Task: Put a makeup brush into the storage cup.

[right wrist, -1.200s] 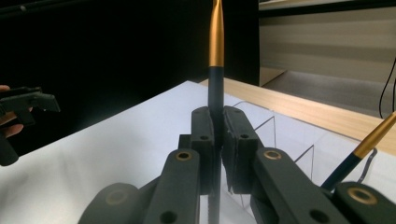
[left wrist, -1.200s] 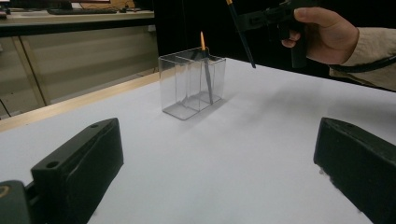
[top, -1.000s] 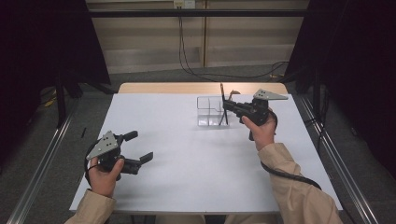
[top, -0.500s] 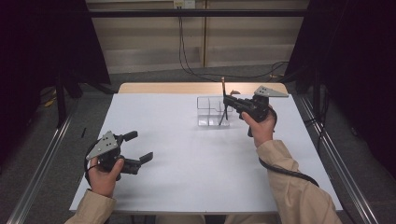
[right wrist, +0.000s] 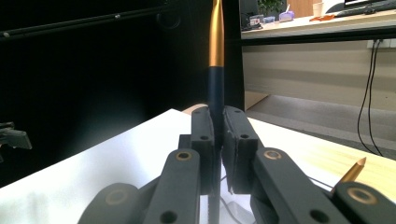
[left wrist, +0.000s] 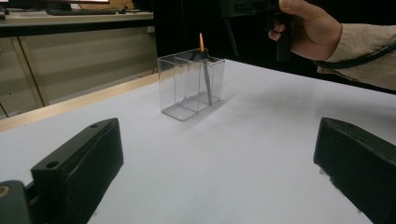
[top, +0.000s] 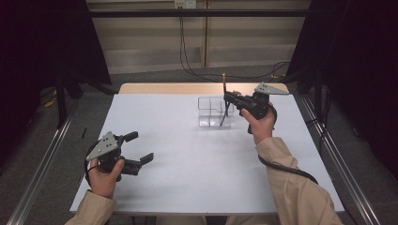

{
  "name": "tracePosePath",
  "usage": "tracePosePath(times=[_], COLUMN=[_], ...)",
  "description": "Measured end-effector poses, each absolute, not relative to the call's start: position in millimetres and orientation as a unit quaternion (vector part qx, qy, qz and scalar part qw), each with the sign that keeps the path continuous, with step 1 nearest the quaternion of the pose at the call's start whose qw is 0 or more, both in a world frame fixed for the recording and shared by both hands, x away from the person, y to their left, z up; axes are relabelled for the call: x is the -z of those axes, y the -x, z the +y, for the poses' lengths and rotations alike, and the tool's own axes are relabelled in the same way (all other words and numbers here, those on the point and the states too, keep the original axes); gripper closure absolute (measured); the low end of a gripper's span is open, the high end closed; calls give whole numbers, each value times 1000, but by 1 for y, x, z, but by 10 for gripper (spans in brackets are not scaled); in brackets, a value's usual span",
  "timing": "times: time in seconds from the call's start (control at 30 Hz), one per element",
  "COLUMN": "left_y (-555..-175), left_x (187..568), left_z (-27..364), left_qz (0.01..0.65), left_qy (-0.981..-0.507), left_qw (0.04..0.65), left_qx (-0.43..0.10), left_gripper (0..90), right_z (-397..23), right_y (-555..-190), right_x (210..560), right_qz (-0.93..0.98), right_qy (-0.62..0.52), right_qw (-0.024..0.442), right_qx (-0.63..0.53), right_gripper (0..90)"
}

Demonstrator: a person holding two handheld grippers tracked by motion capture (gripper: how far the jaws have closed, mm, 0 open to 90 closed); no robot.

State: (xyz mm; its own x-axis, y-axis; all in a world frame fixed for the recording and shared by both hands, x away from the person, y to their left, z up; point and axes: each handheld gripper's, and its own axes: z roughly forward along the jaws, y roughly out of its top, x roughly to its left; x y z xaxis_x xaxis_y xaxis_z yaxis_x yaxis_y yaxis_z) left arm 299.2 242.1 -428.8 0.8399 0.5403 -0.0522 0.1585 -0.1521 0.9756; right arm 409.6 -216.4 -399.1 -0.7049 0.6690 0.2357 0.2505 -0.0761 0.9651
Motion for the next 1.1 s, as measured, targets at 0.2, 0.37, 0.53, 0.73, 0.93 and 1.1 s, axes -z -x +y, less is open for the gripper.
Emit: tracePosePath(times=[0.2, 0.37, 0.53, 0.73, 0.93, 1.1], left_y=[-299, -299, -299, -299, -299, -300], left_x=[428, 429, 428, 428, 428, 429], left_z=[241, 241, 242, 242, 243, 243], left_qz=[233, 233, 232, 231, 233, 233], left_qy=[-743, -743, -743, -743, -742, -742], left_qw=[608, 608, 608, 608, 609, 608], left_qx=[-157, -156, -158, -157, -157, -159], left_gripper=[12, 12, 12, 11, 12, 11], right_z=[-216, -213, -211, -209, -208, -211], right_y=[-414, -418, -421, -425, -429, -432], right_x=[396, 395, 394, 390, 390, 393], right_qz=[655, 657, 655, 655, 656, 652], right_qy=[-347, -347, -348, -347, -349, -356], right_qw=[167, 174, 179, 190, 197, 201], right_qx=[-650, -647, -647, -644, -640, -639], right_gripper=[838, 838, 838, 838, 837, 838])
